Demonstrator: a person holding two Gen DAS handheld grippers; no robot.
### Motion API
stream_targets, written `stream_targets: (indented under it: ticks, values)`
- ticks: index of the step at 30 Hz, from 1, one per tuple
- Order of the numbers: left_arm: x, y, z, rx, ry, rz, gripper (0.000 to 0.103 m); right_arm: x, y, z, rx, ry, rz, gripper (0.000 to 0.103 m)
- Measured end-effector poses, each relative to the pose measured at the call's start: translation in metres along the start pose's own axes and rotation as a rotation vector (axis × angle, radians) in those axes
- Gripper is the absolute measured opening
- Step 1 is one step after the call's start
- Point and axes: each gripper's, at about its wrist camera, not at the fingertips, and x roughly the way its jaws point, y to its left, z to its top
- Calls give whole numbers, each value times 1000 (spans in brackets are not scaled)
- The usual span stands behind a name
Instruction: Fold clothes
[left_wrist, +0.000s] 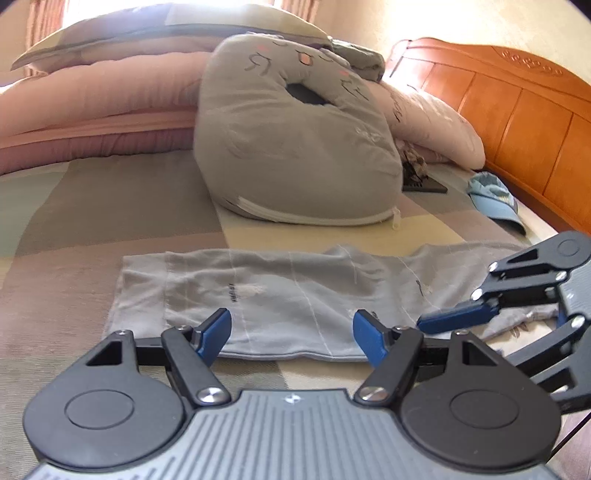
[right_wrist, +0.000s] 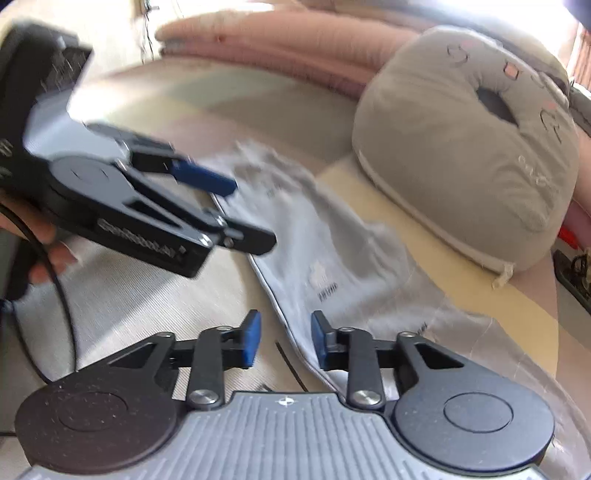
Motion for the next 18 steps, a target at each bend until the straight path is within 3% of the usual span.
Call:
stream_targets:
  ticks: [10, 14, 18]
  values:
    - [4, 41, -4, -174, 45, 22, 75, -4, 0, 13, 19, -38, -18, 47]
    - [-12, 42, 2, -157, 20, 127, 76, 4, 9, 19, -48, -36, -24, 47]
    - [-34, 60, 1, -205, -31, 115, 82, 22, 28, 36, -143, -45, -9, 47]
